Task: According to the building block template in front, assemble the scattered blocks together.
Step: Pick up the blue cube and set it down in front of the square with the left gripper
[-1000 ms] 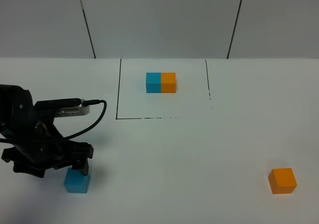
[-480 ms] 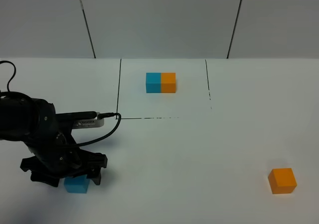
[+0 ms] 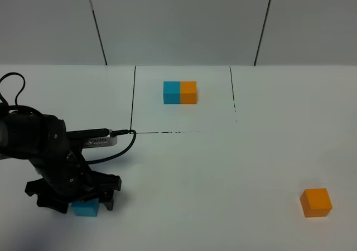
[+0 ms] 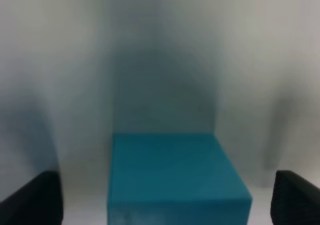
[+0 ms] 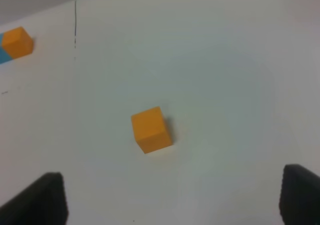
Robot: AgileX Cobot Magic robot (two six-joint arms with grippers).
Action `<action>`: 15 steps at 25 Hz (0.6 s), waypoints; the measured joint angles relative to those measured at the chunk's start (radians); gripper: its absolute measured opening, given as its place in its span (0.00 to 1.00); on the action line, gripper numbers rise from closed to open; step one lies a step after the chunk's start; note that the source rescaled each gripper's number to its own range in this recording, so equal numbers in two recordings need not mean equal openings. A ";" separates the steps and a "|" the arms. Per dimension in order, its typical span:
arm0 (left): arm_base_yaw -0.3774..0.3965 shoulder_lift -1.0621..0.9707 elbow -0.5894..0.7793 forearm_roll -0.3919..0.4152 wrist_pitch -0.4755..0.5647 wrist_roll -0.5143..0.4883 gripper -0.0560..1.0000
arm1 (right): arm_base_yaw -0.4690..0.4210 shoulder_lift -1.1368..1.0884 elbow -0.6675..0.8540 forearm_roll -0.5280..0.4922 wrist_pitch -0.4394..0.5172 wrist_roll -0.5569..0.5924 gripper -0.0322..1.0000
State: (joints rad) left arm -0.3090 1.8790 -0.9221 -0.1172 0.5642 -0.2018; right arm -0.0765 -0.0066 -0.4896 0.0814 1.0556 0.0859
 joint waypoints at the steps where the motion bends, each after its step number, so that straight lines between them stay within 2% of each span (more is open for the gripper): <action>1: 0.000 0.000 0.000 0.000 0.004 0.000 0.76 | 0.000 0.000 0.000 0.000 0.000 0.000 0.72; 15: 0.000 0.023 -0.010 0.004 0.019 0.000 0.70 | 0.000 0.000 0.000 0.000 0.000 0.000 0.72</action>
State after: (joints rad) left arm -0.3090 1.9022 -0.9317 -0.1131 0.5833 -0.2022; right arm -0.0765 -0.0066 -0.4896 0.0814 1.0556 0.0859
